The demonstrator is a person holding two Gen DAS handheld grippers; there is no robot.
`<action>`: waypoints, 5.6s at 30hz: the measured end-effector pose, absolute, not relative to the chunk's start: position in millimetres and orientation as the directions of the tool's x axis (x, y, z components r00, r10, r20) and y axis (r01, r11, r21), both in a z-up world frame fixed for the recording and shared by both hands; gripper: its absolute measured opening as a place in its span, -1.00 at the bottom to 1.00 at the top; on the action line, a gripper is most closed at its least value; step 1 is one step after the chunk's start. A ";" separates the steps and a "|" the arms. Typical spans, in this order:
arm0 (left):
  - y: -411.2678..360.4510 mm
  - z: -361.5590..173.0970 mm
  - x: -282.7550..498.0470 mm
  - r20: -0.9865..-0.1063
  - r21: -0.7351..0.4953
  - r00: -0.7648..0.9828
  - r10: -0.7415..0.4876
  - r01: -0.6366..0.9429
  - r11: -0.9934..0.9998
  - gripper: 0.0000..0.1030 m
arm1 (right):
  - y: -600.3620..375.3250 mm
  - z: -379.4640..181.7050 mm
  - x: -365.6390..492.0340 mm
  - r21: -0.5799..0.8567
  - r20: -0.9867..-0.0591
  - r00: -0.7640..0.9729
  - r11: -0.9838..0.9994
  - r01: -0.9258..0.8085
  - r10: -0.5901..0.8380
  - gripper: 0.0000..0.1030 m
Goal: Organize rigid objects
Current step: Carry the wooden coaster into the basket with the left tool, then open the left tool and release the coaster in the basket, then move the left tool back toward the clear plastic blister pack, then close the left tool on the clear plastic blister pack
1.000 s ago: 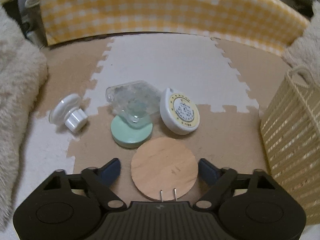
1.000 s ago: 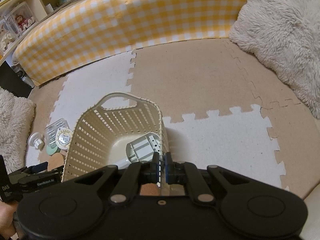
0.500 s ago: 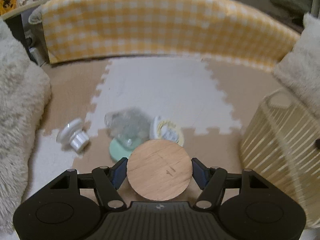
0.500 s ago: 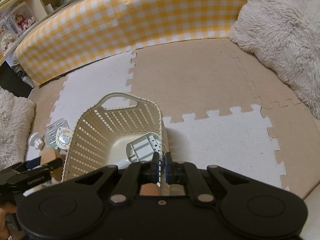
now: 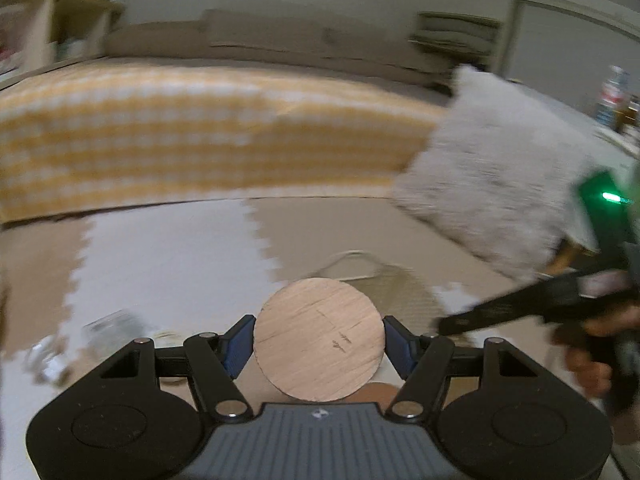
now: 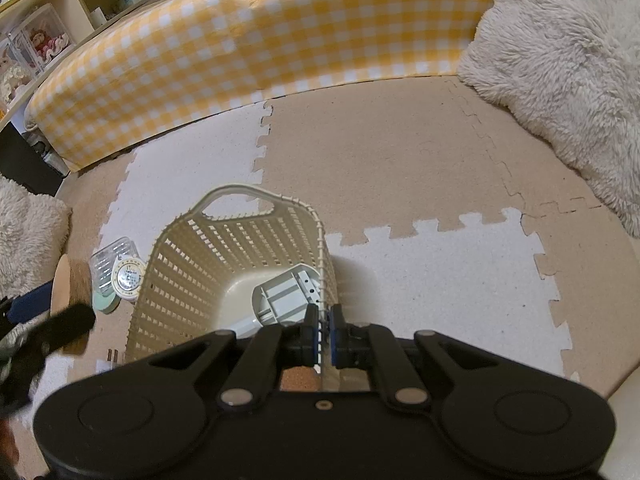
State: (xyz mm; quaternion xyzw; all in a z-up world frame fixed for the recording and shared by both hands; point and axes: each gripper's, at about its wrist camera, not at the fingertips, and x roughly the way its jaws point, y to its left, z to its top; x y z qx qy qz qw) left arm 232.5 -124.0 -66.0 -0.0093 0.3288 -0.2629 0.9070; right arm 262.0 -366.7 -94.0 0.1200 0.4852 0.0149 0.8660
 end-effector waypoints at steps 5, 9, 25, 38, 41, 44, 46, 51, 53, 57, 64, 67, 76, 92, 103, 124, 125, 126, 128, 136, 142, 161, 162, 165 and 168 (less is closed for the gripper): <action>-158.3 -67.1 214.1 -0.601 -0.181 0.563 -0.566 0.594 0.784 0.32 | -366.7 -93.9 261.7 0.222 -0.837 0.529 0.971 0.090 0.142 -0.89; -178.5 -81.3 208.3 -0.633 -0.169 0.514 -0.579 0.638 0.751 0.32 | -366.6 -93.9 261.8 0.222 -0.837 0.529 0.971 0.091 0.142 -0.89; -196.3 -119.6 223.7 -0.706 -0.217 0.435 -0.558 0.617 0.756 0.32 | -366.7 -93.8 261.4 0.219 -0.838 0.527 0.972 0.090 0.140 -0.89; -200.7 -117.2 222.3 -0.729 -0.203 0.413 -0.546 0.631 0.748 0.57 | -365.9 -93.7 261.4 0.218 -0.839 0.527 0.972 0.091 0.139 -0.89; -200.3 -117.1 222.9 -0.735 -0.204 0.409 -0.541 0.627 0.752 0.58 | -365.7 -93.9 261.4 0.218 -0.839 0.525 0.972 0.090 0.139 -0.89; -199.1 -116.6 223.6 -0.742 -0.204 0.405 -0.535 0.623 0.755 0.58 | -365.8 -93.7 261.5 0.218 -0.840 0.525 0.972 0.090 0.140 -0.89; -198.8 -115.4 223.3 -0.744 -0.201 0.405 -0.532 0.624 0.756 0.59 | -365.7 -93.8 261.6 0.218 -0.840 0.525 0.972 0.090 0.139 -0.89; -198.3 -112.8 223.4 -0.747 -0.200 0.403 -0.529 0.624 0.756 0.59 | -365.8 -93.9 261.7 0.216 -0.841 0.523 0.972 0.088 0.139 -0.89; -197.3 -110.5 223.3 -0.748 -0.201 0.401 -0.529 0.623 0.756 0.60 | -366.1 -94.1 261.5 0.218 -0.841 0.523 0.972 0.090 0.140 -0.89; -194.6 -104.2 222.5 -0.749 -0.201 0.399 -0.529 0.624 0.755 0.61 | -365.8 -94.3 261.2 0.220 -0.840 0.524 0.971 0.090 0.141 -0.89; -187.1 -85.5 218.6 -0.735 -0.199 0.410 -0.540 0.631 0.750 0.69 | -366.4 -94.2 261.6 0.220 -0.841 0.523 0.972 0.088 0.143 -0.89; -184.0 -76.6 216.9 -0.730 -0.189 0.420 -0.539 0.633 0.750 0.71 | -366.3 -94.2 261.6 0.220 -0.840 0.523 0.971 0.088 0.143 -0.89; -158.1 -41.9 220.7 -0.704 -0.163 0.486 -0.518 0.599 0.784 0.88 | -366.1 -93.9 261.9 0.222 -0.840 0.522 0.971 0.090 0.144 -0.89; -76.4 -15.2 272.8 -0.619 -0.132 0.708 -0.339 0.331 0.934 1.00 | -366.0 -93.8 261.9 0.222 -0.841 0.522 0.971 0.090 0.144 -0.89; -22.6 -63.8 322.7 -0.659 -0.191 0.717 -0.227 0.133 0.973 1.00 | -364.7 -94.3 261.6 0.212 -0.843 0.520 0.973 0.088 0.136 -0.89; -17.4 -154.4 357.4 -0.750 0.162 0.656 -0.082 0.303 0.939 1.00 | -364.5 -94.2 262.8 0.203 -0.845 0.518 0.976 0.077 0.135 -0.89; -18.6 -154.3 361.3 -0.753 0.138 0.650 -0.106 0.314 0.939 1.00 | -364.4 -94.1 263.0 0.200 -0.846 0.517 0.977 0.075 0.133 -0.89; -19.4 -154.8 366.5 -0.756 0.106 0.639 -0.139 0.329 0.938 1.00 | -363.5 -93.9 263.0 0.197 -0.846 0.517 0.978 0.073 0.132 -0.89; -20.2 -155.3 374.7 -0.755 0.064 0.627 -0.192 0.362 0.930 1.00 | -362.8 -93.7 263.1 0.193 -0.847 0.516 0.979 0.071 0.130 -0.89; -21.3 -168.5 394.8 -0.780 -0.099 0.532 -0.329 0.415 0.905 1.00 | -359.0 -92.5 263.5 0.176 -0.851 0.511 0.982 0.064 0.119 -0.90; -20.1 -159.9 390.1 -0.802 -0.195 0.431 -0.413 0.465 0.864 0.84 | -360.8 -92.6 263.3 0.181 -0.852 0.509 0.982 0.060 0.126 -0.89; -70.9 -164.6 373.6 -0.831 0.107 0.529 -0.174 0.458 0.883 0.83 | -360.4 -91.4 261.4 0.180 -0.853 0.507 0.982 0.061 0.125 -0.90; -70.9 -164.9 373.6 -0.829 0.101 0.529 -0.181 0.460 0.882 0.82 | -360.0 -91.3 261.4 0.179 -0.853 0.507 0.982 0.061 0.124 -0.90; -65.5 -164.4 375.1 -0.833 0.081 0.517 -0.199 0.470 0.879 0.81 | -360.0 -91.3 261.6 0.178 -0.853 0.507 0.982 0.060 0.124 -0.90; -58.2 -161.6 377.0 -0.849 0.059 0.481 -0.220 0.499 0.864 0.82 | -360.0 -91.3 261.5 0.179 -0.853 0.507 0.982 0.061 0.124 -0.90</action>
